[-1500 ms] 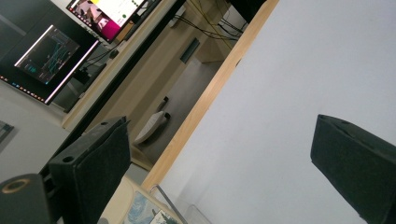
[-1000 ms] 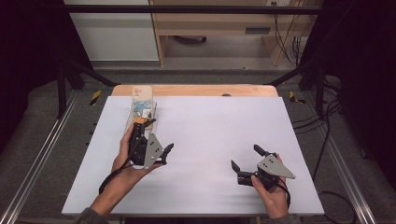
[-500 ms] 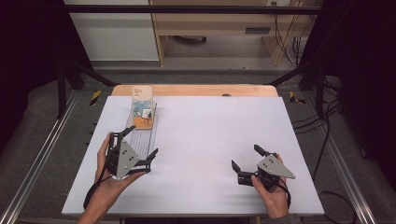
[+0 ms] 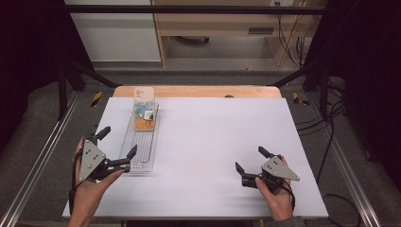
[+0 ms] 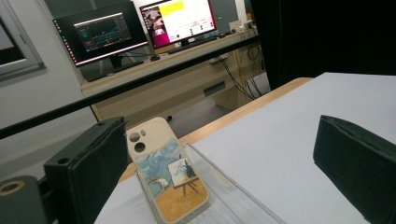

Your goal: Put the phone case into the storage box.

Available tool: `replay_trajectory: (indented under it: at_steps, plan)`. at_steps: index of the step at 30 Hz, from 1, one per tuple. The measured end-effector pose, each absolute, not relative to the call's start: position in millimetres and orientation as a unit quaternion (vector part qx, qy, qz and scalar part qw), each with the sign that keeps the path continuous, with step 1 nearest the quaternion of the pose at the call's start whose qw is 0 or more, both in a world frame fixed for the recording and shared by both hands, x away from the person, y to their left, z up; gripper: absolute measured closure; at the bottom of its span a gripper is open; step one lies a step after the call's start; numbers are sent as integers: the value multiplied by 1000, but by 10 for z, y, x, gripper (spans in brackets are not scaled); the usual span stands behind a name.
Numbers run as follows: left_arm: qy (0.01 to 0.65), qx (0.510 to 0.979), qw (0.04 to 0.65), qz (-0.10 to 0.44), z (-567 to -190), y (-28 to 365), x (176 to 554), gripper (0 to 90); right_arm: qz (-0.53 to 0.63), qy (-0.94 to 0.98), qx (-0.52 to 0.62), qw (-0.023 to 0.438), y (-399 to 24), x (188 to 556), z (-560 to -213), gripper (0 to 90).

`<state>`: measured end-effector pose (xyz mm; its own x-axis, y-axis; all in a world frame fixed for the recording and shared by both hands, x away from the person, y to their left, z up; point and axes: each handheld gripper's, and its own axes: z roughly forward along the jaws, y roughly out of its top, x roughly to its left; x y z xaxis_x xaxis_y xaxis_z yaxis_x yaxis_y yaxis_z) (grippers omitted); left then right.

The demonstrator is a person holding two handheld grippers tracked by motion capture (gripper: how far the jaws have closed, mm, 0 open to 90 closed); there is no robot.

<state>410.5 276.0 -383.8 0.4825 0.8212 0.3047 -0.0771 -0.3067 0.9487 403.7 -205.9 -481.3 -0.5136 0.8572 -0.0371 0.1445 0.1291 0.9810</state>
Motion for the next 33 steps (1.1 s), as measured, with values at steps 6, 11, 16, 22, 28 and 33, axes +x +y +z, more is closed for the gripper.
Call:
replay_trajectory:
  at_steps: [6,11,16,22,28,33]
  plan:
    - [287,667,539,427,-3860,2888,4083,25,545,678,370,326,-2058,4041,-4816,26]
    - [305,653,551,421,-3915,2981,4071,14,545,678,369,326,-2060,4042,-4818,26]
    - [317,644,559,415,-3989,3072,4060,8,545,678,370,326,-2066,4044,-4819,25]
    - [328,639,563,408,-4075,3151,4053,8,544,678,370,326,-2078,4046,-4820,26]
    - [338,634,570,399,-4180,3205,4045,8,544,678,371,326,-2105,4049,-4819,26]
    - [344,633,569,396,-4270,3228,4045,8,543,679,371,326,-2126,4054,-4821,27]
